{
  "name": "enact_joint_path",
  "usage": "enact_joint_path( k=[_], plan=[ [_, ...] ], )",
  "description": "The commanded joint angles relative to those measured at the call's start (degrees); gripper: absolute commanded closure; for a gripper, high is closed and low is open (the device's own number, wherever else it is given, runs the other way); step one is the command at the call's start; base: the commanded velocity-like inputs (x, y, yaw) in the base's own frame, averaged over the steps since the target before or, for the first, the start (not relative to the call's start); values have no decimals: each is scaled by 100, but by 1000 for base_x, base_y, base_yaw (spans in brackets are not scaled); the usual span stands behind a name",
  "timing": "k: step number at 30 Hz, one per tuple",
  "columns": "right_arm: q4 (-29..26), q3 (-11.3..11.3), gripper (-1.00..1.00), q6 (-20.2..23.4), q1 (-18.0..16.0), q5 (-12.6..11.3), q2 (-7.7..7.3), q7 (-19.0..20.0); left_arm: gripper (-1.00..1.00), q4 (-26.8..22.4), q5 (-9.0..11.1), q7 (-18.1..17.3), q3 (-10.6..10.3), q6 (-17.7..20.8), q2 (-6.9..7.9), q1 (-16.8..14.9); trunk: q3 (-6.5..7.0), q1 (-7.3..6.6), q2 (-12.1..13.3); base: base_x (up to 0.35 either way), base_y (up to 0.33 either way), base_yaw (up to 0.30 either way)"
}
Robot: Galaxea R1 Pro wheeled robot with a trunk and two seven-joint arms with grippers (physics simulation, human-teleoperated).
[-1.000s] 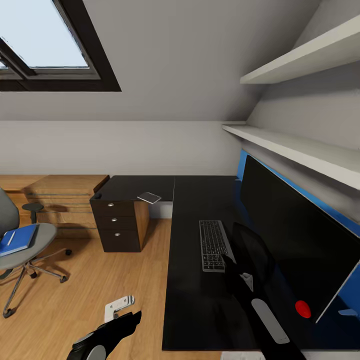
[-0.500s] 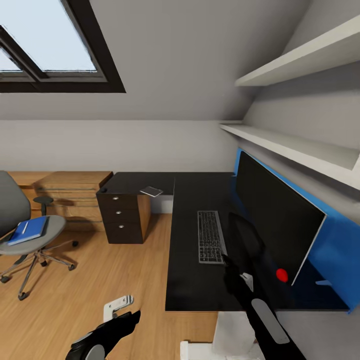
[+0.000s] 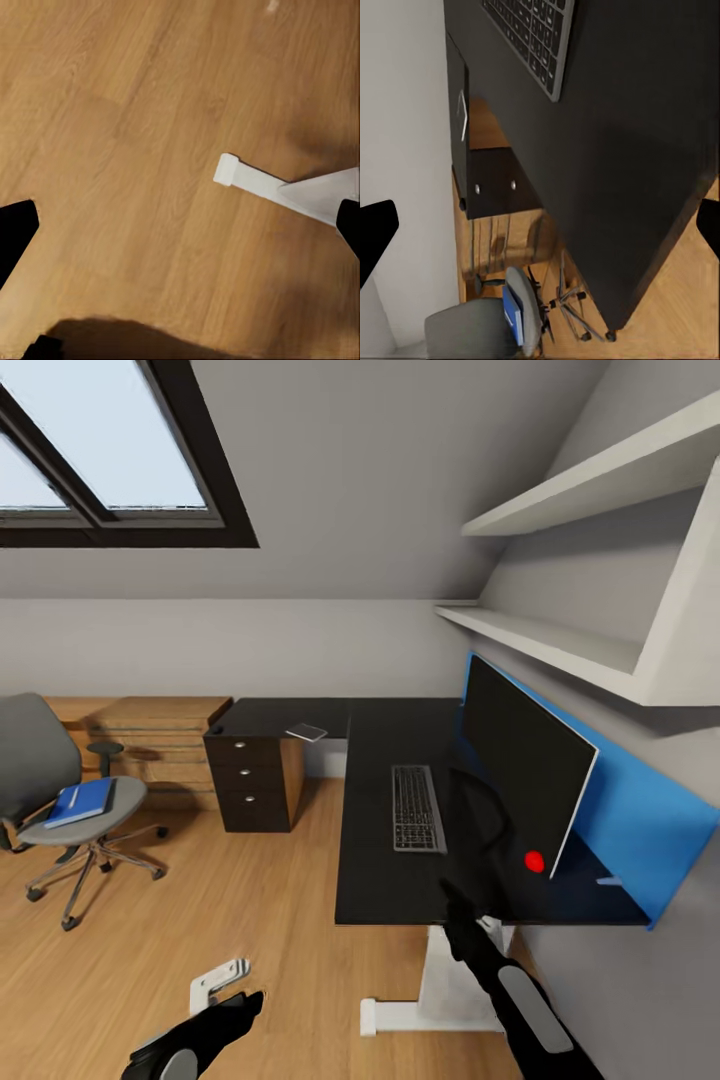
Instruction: In the bedroom, organize the workspace by keeping the computer under the desk, ensuring the monitor is on the desk, placing the keyboard on the desk next to the monitor, placing the mouse on the desk next to the keyboard, moving the folder from the swivel chair onto the desk next to the mouse, stacking the notebook on top of the folder with the pen on top of the notebook, and positioning the swivel chair next to the desk.
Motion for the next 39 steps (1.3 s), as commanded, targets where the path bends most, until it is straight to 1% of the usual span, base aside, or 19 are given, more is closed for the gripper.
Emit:
enact_joint_path(
  k=[1,6,8,10,12,13,15,16,17,18,20,21,23,24,27,30,35,37,39],
  plan=[
    [31,5,-100,11,-3,0,2,14,-100,43,56,58,3,-12,5,-5,-7,-3,-6,-335,0,0],
    [206,7,-100,11,-2,427,3,33,-100,416,59,47,36,-186,5,-5,-7,-3,-6,-335,0,0],
    [273,6,-100,11,8,647,-3,44,-100,828,8,31,28,-385,5,-5,-7,-3,-6,-335,0,0],
    [397,8,-100,11,19,903,-2,49,-100,1288,-147,20,23,-682,10,-5,-7,-3,-6,-335,0,0],
    [629,17,-100,11,30,1234,6,53,-100,1707,-420,15,21,-981,8,-5,-7,-3,-6,-335,0,0],
    [844,35,-100,9,34,1522,17,54,-100,1949,-634,13,18,-1137,5,-5,-7,-3,-6,-335,7,0],
    [1099,74,-100,7,35,1871,41,54,-100,2153,-834,12,13,-1246,-1,-5,-7,-3,-6,-333,34,0],
    [1359,120,-100,-15,37,2255,70,54,-100,2308,-994,9,12,-1317,-8,-5,-7,-3,-6,-307,109,0],
    [1486,140,-100,-43,36,2458,82,55,-100,2369,-1055,8,11,-1343,-13,-5,-7,-3,-6,-286,142,0],
    [1725,172,-100,-152,38,2880,99,53,-100,2464,-1142,5,10,-1382,-19,-5,-7,-3,-6,-240,200,0],
    [1971,193,-100,-342,37,3314,110,49,-100,2529,-1198,3,10,-1408,-23,-5,-7,-3,-6,-203,231,0],
    [2249,206,-100,-604,38,3738,118,41,-100,2585,-1234,2,8,-1429,-25,-5,-7,-3,-6,-127,271,0],
    [2587,216,-100,-914,39,4122,120,32,-100,2667,-1259,-5,5,-1462,-27,-5,-7,-3,-6,-91,288,0],
    [3001,220,-100,-1237,40,4429,122,21,-100,2785,-1278,-25,-3,-1521,-25,-5,-7,-3,-6,-52,307,0],
    [3831,220,-100,-1867,36,4763,130,10,-100,3126,-1306,-131,-3,-1750,-12,-5,-7,-3,-6,-32,318,0],
    [4298,241,-100,-2318,34,4926,137,10,-100,3427,-1329,-332,-1,-2058,-2,-5,-7,-3,-6,-13,328,0],
    [4559,356,-100,-2602,34,5193,219,26,-100,3608,-1394,-562,-8,-2334,4,-5,-7,-3,-6,-4,333,0],
    [4614,422,-100,-2706,33,5427,318,27,-100,3655,-1537,-605,-12,-2386,-2,-5,-7,-3,-6,-1,335,0],
    [4615,439,-100,-2639,99,5424,365,-38,-100,3678,-1533,-649,-78,-2320,-67,-6,-7,-3,-6,0,0,0]
  ],
)
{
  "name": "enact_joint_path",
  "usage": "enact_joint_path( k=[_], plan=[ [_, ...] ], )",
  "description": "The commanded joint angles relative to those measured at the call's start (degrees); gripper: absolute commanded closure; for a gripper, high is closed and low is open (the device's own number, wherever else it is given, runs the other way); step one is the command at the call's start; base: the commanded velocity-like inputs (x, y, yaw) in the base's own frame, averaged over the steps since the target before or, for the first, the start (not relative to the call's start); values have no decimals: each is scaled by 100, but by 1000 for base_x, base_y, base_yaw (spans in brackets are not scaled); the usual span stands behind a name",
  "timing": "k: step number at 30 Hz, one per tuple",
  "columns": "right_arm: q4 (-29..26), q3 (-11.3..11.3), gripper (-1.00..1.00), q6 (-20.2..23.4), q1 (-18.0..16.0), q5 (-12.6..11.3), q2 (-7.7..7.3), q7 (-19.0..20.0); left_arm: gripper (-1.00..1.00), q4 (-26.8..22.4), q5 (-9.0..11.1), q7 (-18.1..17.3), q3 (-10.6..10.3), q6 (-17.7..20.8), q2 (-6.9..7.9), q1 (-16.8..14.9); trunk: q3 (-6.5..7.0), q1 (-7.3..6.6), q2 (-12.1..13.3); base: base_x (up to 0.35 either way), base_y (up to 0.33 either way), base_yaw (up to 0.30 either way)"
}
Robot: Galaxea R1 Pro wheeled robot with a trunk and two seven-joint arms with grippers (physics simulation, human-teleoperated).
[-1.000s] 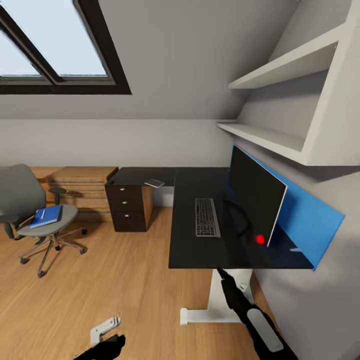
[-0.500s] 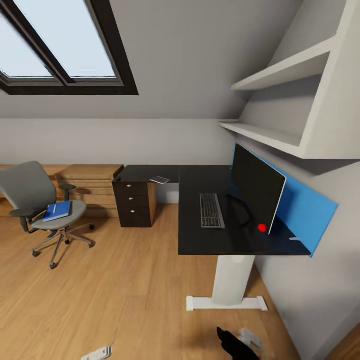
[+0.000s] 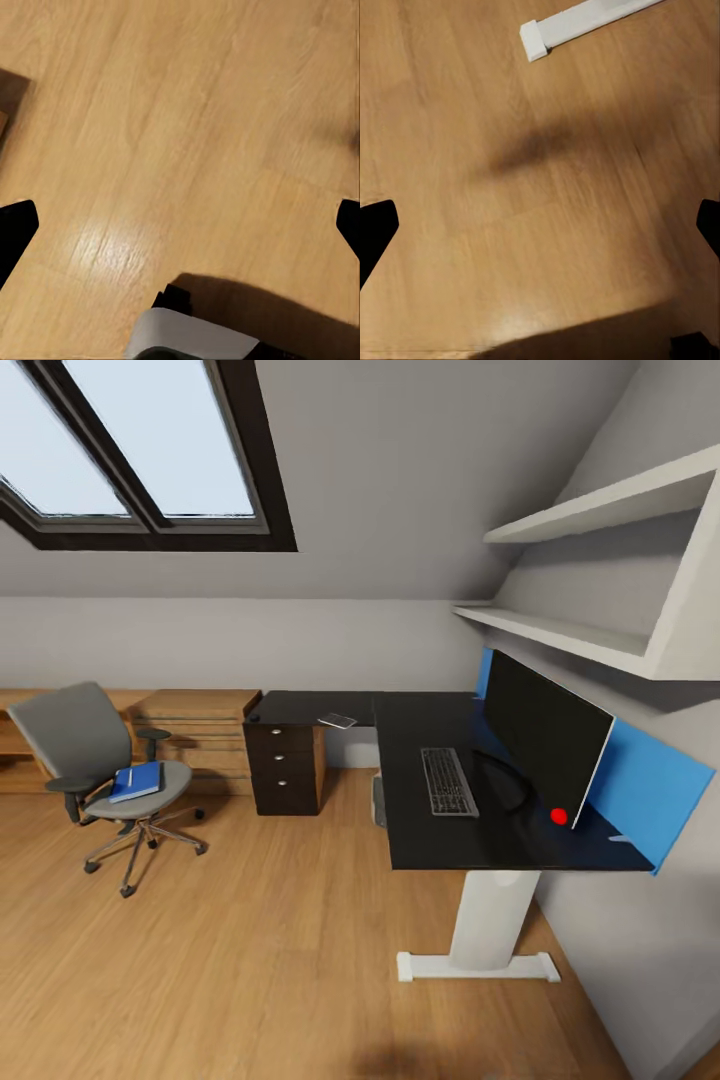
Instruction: In the bedroom, organize the workspace by keeping the computer under the desk, ensuring the monitor is on the desk, placing the keyboard on the desk next to the monitor, placing the mouse on the desk next to the keyboard, moving the folder from the swivel chair onto the desk next to the mouse, stacking the notebook on top of the folder with the pen on top of the notebook, and positioning the swivel chair next to the desk.
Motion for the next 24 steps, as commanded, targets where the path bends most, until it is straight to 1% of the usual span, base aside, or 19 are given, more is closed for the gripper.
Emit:
enact_joint_path(
  k=[1,4,6,10,13,15,20,24],
  plan=[
    [44,57,-100,5,28,-95,5,30,-100,22,74,52,-66,21,-24,-3,-7,1,-4,0,0,0],
    [141,57,-100,5,126,-150,5,30,-100,118,87,52,-76,21,-123,-3,-7,1,-4,0,0,0],
    [206,70,-100,-60,191,-217,5,78,-100,182,111,49,-73,-44,-188,-3,-7,1,-4,0,0,0],
    [336,81,-100,-136,213,-271,-108,121,-100,310,104,44,-90,-132,-279,-3,-7,1,-4,45,0,0],
    [426,83,-100,-148,216,-278,-170,129,-100,406,101,43,-94,-211,-297,-4,-7,1,-4,227,0,0],
    [428,84,-100,-151,216,-280,-182,130,-100,470,100,42,-95,-275,-302,-3,-7,1,-4,282,0,0],
    [431,84,-100,-159,217,-282,-183,134,-100,631,100,42,-96,-426,-306,-5,-7,1,-4,311,0,0],
    [408,84,-100,-174,217,-276,-176,139,-100,760,99,42,-97,-441,-306,-3,-7,1,-4,323,0,0]
  ],
)
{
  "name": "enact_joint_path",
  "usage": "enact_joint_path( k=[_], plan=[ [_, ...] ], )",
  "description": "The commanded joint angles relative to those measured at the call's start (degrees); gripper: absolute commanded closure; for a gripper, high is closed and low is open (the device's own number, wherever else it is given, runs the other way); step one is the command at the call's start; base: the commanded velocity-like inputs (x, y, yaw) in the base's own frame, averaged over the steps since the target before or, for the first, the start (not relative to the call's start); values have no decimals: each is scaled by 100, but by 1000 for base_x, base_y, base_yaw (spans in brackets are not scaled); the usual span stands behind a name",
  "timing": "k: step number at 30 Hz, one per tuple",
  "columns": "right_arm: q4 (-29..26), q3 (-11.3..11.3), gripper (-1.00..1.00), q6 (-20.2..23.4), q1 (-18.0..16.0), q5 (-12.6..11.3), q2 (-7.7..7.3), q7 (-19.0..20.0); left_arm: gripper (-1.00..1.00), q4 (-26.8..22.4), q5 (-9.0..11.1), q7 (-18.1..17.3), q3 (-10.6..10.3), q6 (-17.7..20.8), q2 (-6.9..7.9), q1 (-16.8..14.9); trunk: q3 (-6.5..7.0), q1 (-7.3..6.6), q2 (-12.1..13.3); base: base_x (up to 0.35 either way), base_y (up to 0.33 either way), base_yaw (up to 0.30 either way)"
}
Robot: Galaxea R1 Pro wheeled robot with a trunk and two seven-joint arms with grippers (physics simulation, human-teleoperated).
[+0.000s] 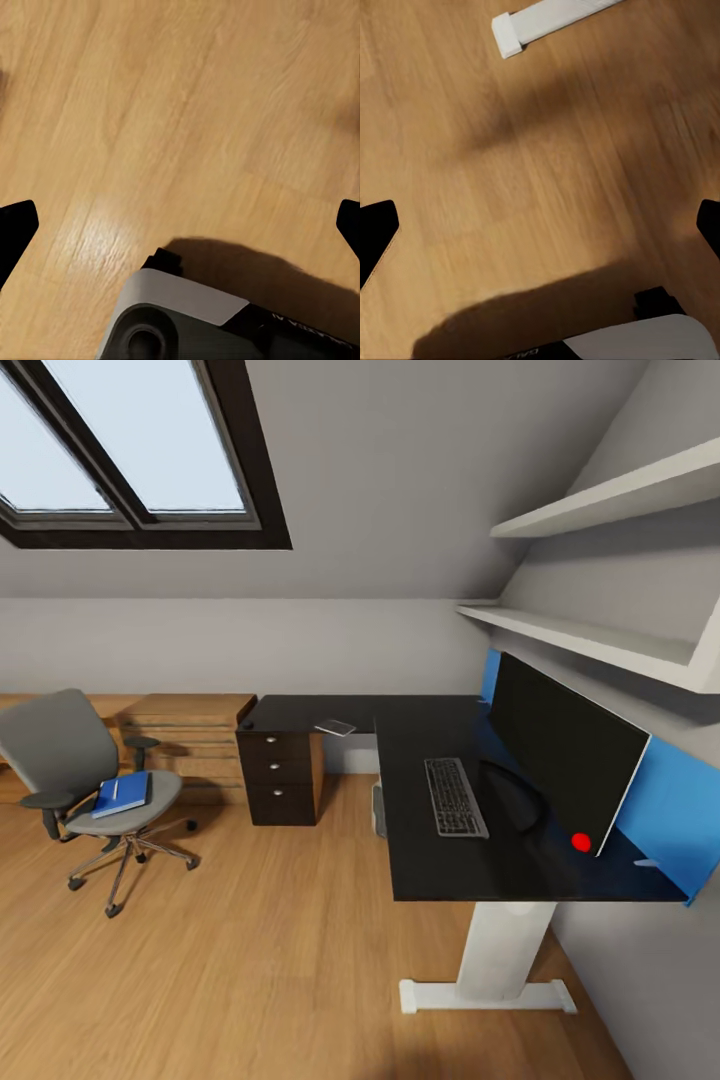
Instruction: In the bedroom, organize the workspace by keeping the computer under the desk, ensuring the monitor is on the desk, placing the keyboard on the desk next to the monitor, placing the mouse on the desk next to the keyboard, moving the folder from the swivel chair onto the desk next to the mouse, stacking the notebook on top of the folder with the pen on top of the notebook, and positioning the swivel chair next to the desk.
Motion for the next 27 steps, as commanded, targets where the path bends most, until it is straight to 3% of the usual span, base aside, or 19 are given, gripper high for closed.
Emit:
enact_joint_path(
  k=[1,5,6,12,27],
  plan=[
    [-7,55,-100,-29,-6,-54,4,28,-100,22,34,45,-25,16,4,-2,-7,4,-4,324,5,0],
    [7,82,-100,-31,-6,-50,5,29,-100,151,39,45,-25,16,4,-3,-7,4,-4,325,82,0],
    [15,83,-100,-31,-6,-50,5,29,-100,629,41,45,-25,15,4,-3,-7,4,-4,324,148,0],
    [18,84,-100,-30,-6,-50,14,30,-100,634,43,45,-25,14,4,-3,-7,4,-4,320,184,71],
    [8,84,-100,-31,-6,-50,14,29,-100,634,43,45,-25,14,4,-2,-12,4,-4,317,192,262]
  ],
)
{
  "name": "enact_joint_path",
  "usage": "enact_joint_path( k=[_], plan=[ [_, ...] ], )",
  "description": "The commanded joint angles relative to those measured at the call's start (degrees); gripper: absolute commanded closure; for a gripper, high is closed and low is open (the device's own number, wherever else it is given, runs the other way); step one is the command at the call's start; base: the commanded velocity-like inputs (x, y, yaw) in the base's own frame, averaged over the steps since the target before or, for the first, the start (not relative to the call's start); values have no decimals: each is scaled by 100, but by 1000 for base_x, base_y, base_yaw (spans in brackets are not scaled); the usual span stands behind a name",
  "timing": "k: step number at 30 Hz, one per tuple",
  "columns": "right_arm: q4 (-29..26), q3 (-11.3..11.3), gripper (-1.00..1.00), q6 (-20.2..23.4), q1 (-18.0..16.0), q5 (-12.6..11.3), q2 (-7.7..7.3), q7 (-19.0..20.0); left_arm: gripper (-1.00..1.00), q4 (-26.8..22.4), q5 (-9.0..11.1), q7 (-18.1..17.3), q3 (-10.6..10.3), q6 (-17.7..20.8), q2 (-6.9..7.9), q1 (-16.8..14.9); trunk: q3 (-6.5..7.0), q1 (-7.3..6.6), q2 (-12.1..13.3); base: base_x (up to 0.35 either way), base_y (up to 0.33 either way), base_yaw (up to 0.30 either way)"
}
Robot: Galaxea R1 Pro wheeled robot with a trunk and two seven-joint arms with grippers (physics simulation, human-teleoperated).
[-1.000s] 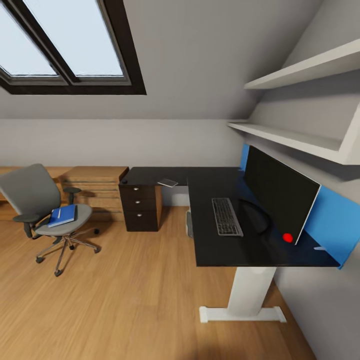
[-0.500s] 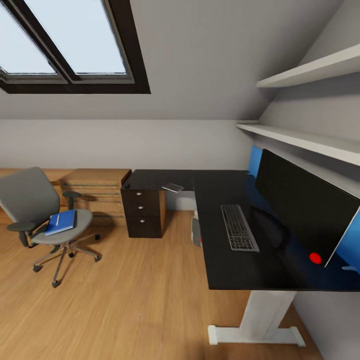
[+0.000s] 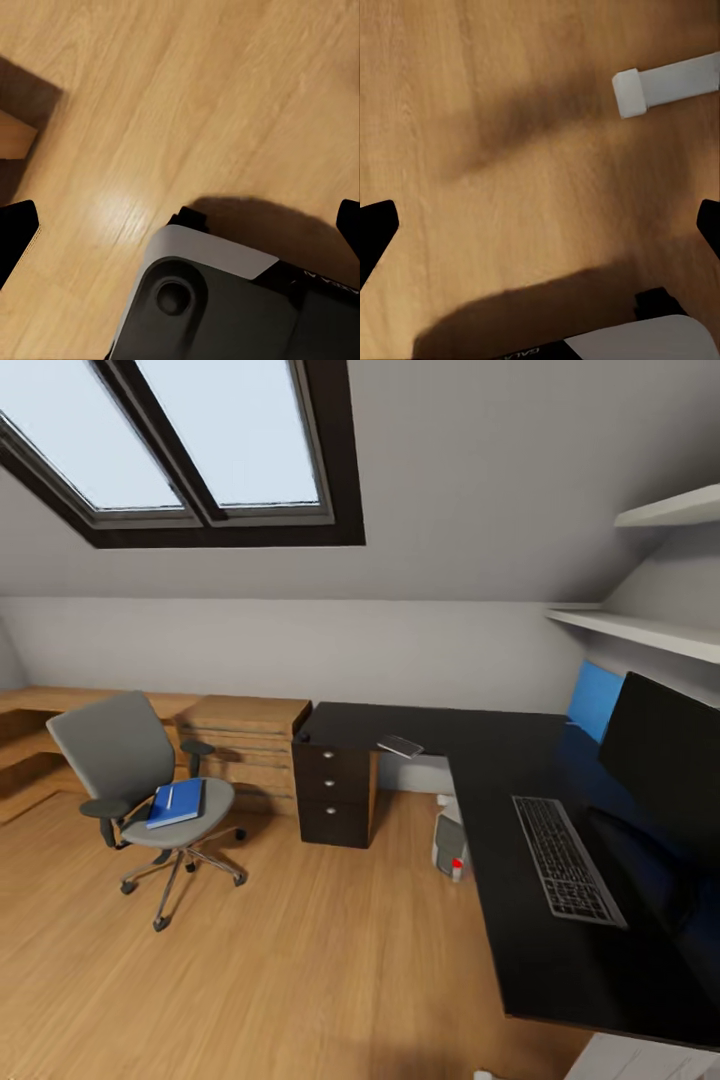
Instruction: In the bedroom, organize the workspace by keeping the computer under the desk, ensuring the monitor is on the desk, placing the keyboard on the desk next to the monitor, placing the mouse on the desk next to the keyboard, moving the folder from the swivel chair onto the desk next to the mouse, stacking the notebook on top of the folder with the pen on top of the notebook, and positioning the swivel chair next to the desk.
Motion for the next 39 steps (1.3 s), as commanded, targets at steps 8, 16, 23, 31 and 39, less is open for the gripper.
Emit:
enact_joint_path(
  k=[8,16,23,31,39],
  plan=[
    [8,40,-100,-27,-5,-61,0,26,-100,7,36,47,-43,23,6,-4,-43,4,-5,317,194,179],
    [8,40,-100,-27,-5,-61,0,33,-100,257,43,3,-41,60,11,-8,-94,4,-5,319,143,13],
    [0,34,-100,-26,-5,-65,-18,27,-100,381,52,-948,-22,40,170,-13,-123,4,-5,329,41,1],
    [-4,47,-100,-27,-5,-62,-34,33,-100,412,35,-1126,-20,-517,230,-13,-127,4,-5,331,30,0],
    [-1,49,-100,-27,-5,-61,-35,33,-100,422,36,-1131,-20,-772,226,-13,-37,-106,196,331,1,0]
  ],
)
